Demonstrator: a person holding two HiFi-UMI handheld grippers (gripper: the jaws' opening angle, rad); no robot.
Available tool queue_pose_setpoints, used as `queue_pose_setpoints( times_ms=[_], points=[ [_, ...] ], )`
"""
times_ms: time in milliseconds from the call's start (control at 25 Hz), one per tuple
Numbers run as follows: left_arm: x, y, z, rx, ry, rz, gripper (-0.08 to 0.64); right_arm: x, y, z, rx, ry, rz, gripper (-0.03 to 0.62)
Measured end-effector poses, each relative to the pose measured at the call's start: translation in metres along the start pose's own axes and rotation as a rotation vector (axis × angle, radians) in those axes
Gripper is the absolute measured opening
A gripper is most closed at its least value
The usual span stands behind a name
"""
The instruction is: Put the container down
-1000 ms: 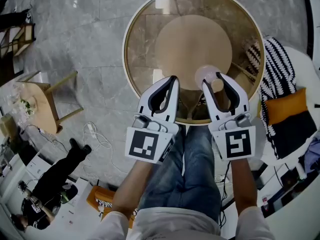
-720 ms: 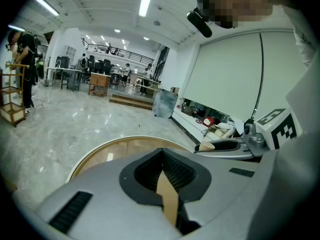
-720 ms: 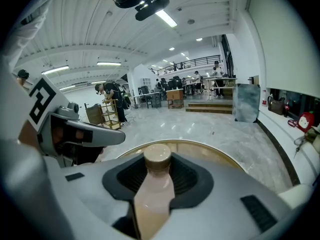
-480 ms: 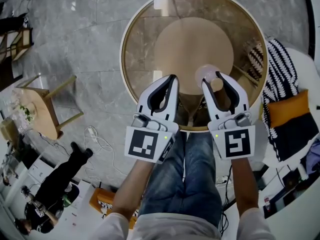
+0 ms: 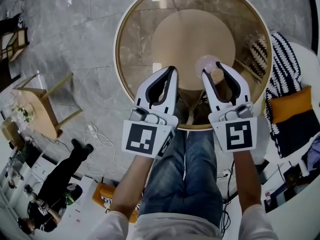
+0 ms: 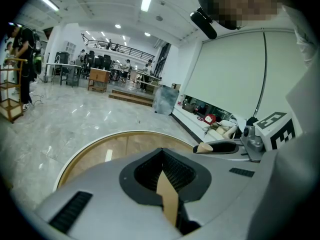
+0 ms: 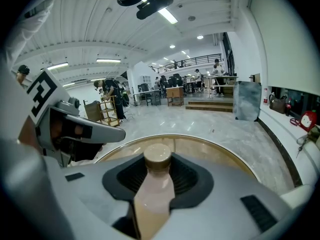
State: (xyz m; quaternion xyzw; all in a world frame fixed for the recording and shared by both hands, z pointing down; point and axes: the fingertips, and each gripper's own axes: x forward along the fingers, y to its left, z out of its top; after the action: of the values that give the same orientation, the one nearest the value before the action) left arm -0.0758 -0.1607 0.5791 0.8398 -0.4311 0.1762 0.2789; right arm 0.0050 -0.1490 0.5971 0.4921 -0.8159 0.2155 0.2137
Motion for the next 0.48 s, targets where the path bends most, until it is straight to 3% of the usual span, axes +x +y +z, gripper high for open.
queue_pose_setpoints(
  times_ms=[480],
  points=[
    [0.014, 0.004, -0.014, -0.01, 0.021, 0.005, 0.017, 0.02, 0.001, -0.02, -0.047, 0.006, 0.033, 0.144]
  ],
)
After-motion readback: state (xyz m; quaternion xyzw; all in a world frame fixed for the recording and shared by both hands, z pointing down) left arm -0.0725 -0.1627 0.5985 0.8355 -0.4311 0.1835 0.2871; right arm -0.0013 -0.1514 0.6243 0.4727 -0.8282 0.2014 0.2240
